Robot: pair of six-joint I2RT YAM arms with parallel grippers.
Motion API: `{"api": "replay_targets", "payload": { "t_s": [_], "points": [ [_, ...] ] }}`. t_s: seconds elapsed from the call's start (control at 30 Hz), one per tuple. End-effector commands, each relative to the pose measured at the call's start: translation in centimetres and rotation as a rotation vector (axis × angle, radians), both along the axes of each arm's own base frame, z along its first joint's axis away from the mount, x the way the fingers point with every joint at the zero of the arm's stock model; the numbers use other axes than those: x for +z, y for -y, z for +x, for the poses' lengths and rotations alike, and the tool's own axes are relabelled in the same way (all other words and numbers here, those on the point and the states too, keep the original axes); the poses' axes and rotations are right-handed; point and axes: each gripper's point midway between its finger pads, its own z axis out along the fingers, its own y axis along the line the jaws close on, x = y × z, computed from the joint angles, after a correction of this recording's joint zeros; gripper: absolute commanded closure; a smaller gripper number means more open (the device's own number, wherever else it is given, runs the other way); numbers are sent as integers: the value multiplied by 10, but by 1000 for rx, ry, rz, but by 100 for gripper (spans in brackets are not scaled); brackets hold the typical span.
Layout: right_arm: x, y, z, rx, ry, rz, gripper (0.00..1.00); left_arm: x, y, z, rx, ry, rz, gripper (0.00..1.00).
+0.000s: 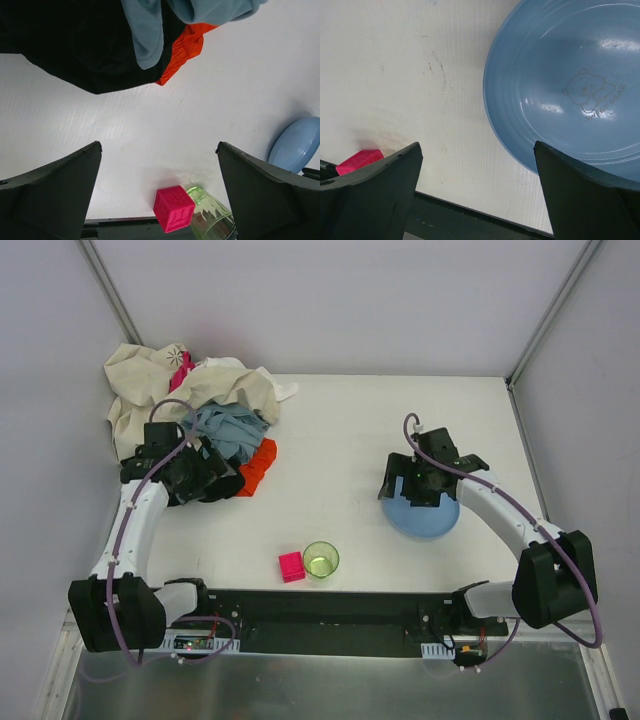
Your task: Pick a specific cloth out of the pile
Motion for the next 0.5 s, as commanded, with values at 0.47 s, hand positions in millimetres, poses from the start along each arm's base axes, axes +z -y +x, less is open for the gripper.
{"api": "replay_targets", "payload": {
  "t_s": [0.47],
  "points": [
    [5,1,0,-12,34,-12,4,-73,9,70,99,-91,-20,1]
  ]
}}
